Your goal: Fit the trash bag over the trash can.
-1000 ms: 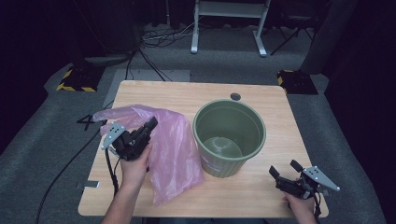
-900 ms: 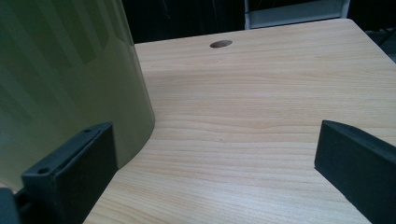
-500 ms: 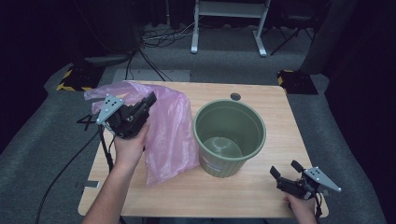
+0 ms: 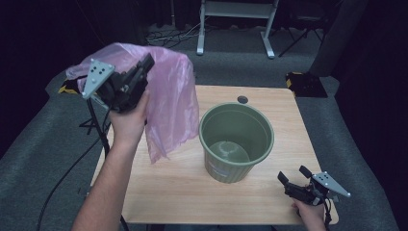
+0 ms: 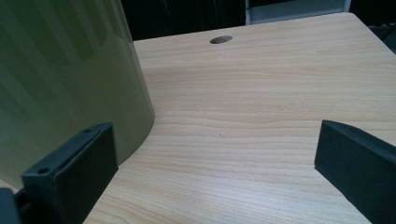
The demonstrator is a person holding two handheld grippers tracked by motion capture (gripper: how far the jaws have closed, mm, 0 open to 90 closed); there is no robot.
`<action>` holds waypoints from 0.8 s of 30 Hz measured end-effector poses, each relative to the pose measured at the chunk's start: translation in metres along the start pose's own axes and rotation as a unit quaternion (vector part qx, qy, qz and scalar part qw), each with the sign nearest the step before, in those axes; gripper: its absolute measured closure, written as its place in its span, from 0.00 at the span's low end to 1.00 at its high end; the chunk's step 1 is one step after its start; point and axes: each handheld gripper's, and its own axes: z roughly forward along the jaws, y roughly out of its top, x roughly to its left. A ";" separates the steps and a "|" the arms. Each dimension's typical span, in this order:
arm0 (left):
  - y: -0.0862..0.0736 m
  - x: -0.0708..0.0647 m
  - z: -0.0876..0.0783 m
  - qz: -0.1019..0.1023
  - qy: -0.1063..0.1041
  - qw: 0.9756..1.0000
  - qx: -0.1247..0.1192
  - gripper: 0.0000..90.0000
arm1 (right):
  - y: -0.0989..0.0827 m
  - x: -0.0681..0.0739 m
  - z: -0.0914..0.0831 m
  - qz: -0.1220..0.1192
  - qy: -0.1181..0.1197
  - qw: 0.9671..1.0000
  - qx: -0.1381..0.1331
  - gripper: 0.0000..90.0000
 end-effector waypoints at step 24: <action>-0.037 -0.090 0.080 -0.009 -0.094 0.995 0.033 0.99 | -0.003 -0.005 -0.002 0.008 0.009 1.000 0.002 0.00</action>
